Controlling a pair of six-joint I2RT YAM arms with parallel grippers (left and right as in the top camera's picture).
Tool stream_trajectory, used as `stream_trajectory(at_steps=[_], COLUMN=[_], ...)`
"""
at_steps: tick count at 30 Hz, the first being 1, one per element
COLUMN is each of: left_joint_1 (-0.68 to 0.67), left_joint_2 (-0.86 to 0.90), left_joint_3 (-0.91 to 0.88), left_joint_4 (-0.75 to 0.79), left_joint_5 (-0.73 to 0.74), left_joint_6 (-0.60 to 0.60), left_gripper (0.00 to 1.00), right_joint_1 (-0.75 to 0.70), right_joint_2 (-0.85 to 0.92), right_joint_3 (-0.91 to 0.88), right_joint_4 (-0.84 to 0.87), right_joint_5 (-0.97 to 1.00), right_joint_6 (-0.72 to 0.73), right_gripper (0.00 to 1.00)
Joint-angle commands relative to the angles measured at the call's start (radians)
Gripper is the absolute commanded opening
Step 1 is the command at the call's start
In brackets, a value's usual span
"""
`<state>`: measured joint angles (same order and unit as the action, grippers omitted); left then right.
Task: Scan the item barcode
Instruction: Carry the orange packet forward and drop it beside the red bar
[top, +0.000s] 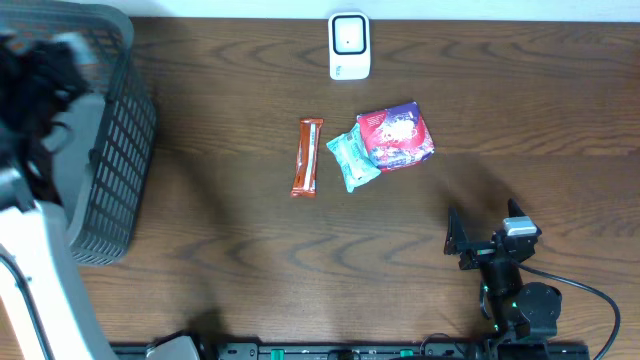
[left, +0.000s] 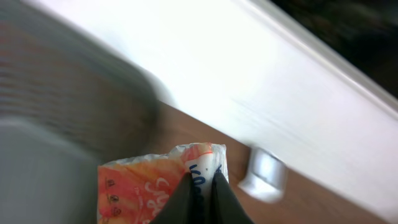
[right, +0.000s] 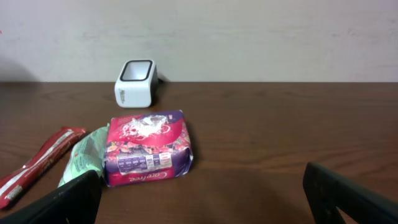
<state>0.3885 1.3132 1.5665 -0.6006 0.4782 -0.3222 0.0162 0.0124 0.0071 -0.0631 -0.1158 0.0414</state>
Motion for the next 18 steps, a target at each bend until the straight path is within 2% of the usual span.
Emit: stream_trajectory(at_steps=[1, 3, 5, 8, 11, 18], left_joint_1=[-0.187, -0.301, -0.408, -0.555, -0.659, -0.797], left_joint_2=[-0.068, -0.072, -0.063, -0.029, 0.024, 0.233], left_joint_3=[0.006, 0.006, 0.005, -0.006, -0.029, -0.049], left_joint_4=[-0.067, -0.106, -0.158, -0.237, -0.272, -0.266], left_joint_5=[0.184, 0.172, 0.090, -0.082, -0.194, -0.220], left_joint_6=[0.025, 0.106, 0.146, 0.154, 0.154, 0.154], left_gripper=[0.07, 0.07, 0.07, 0.07, 0.07, 0.07], right_joint_1=[0.004, 0.004, 0.004, 0.004, 0.004, 0.004], right_joint_2=[-0.004, -0.004, -0.004, -0.004, -0.004, -0.004], right_joint_3=[-0.001, -0.001, -0.001, -0.001, -0.001, -0.001], right_joint_4=[-0.004, -0.004, -0.004, -0.004, -0.004, -0.004], right_joint_5=[-0.006, -0.006, -0.006, -0.006, -0.006, -0.006], right_joint_6=[0.010, 0.010, 0.010, 0.010, 0.010, 0.010], right_gripper=[0.99, 0.99, 0.99, 0.99, 0.99, 0.99])
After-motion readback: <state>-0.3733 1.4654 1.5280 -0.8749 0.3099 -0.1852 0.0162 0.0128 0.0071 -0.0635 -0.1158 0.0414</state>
